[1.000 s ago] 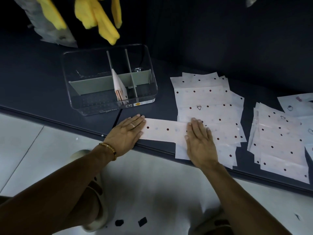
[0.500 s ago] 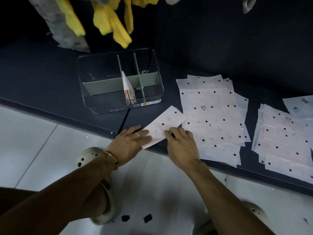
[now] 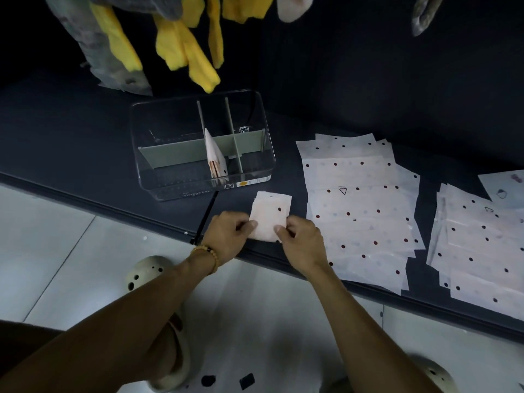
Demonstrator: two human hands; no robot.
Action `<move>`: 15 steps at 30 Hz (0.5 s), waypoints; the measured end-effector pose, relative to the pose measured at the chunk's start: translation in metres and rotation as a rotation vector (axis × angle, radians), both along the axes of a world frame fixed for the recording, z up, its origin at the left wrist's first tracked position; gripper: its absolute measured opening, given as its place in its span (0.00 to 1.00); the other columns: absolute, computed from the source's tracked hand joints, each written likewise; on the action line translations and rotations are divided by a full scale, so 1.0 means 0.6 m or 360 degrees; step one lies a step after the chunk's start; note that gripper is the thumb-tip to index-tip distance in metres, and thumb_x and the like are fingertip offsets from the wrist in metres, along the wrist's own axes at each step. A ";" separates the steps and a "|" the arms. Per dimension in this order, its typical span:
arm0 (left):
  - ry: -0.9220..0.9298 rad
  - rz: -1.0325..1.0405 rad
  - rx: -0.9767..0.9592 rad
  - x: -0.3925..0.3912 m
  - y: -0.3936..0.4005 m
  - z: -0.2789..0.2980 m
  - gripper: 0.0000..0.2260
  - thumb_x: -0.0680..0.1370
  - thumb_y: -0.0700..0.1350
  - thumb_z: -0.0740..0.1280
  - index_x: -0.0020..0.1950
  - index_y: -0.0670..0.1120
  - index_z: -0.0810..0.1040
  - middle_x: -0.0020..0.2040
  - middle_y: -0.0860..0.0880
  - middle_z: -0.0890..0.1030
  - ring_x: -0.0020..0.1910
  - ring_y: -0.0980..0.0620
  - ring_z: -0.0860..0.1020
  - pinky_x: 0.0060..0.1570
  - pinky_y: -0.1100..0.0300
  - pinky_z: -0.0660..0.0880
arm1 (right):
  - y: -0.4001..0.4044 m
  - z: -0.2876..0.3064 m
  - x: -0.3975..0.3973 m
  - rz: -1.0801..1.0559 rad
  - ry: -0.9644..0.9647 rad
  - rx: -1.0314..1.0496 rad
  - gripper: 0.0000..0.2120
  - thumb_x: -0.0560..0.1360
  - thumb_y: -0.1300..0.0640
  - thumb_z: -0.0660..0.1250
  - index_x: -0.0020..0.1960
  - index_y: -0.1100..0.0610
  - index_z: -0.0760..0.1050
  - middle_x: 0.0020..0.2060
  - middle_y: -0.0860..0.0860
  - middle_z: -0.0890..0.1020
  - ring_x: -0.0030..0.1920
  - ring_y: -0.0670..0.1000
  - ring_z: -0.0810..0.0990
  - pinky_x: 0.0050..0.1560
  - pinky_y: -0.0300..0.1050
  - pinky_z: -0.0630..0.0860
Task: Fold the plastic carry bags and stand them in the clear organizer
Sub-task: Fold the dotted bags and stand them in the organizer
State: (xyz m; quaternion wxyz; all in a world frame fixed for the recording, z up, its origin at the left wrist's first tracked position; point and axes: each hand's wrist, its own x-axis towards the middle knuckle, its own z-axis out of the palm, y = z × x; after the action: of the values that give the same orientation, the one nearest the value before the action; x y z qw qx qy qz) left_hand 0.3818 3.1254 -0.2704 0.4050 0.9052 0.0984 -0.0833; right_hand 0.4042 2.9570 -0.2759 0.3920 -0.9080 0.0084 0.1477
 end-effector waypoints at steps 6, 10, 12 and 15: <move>0.0138 0.0158 0.0204 0.017 -0.021 -0.019 0.15 0.79 0.49 0.65 0.34 0.44 0.74 0.36 0.43 0.80 0.37 0.44 0.79 0.42 0.51 0.79 | 0.022 -0.013 0.016 -0.0357 0.0084 -0.0109 0.07 0.76 0.51 0.68 0.42 0.53 0.80 0.37 0.48 0.84 0.38 0.47 0.79 0.39 0.38 0.71; 0.0143 0.0185 0.0466 0.024 -0.025 -0.013 0.13 0.76 0.52 0.66 0.35 0.47 0.76 0.36 0.47 0.80 0.37 0.46 0.79 0.39 0.54 0.78 | 0.024 -0.013 0.027 -0.0316 0.0076 -0.0190 0.08 0.76 0.51 0.68 0.40 0.52 0.77 0.35 0.48 0.83 0.37 0.48 0.78 0.33 0.36 0.67; 0.0173 0.0201 0.0594 0.025 -0.021 -0.010 0.12 0.73 0.53 0.67 0.37 0.46 0.79 0.35 0.48 0.80 0.37 0.47 0.78 0.37 0.57 0.76 | 0.026 -0.013 0.030 -0.0282 0.0052 -0.0232 0.08 0.76 0.51 0.69 0.40 0.52 0.76 0.35 0.48 0.83 0.39 0.50 0.79 0.38 0.38 0.69; -0.0039 0.0067 0.0796 0.025 -0.013 -0.009 0.09 0.70 0.53 0.68 0.41 0.48 0.77 0.42 0.49 0.79 0.44 0.47 0.77 0.40 0.56 0.75 | 0.030 -0.013 0.033 -0.0235 0.0011 -0.0334 0.08 0.76 0.50 0.68 0.42 0.54 0.77 0.38 0.50 0.83 0.42 0.53 0.80 0.41 0.42 0.73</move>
State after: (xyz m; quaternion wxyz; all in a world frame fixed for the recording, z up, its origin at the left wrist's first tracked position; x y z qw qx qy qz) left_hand 0.3969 3.1178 -0.2760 0.1712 0.9759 0.1299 -0.0368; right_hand 0.4241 2.9753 -0.2837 0.3047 -0.9404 0.0920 0.1197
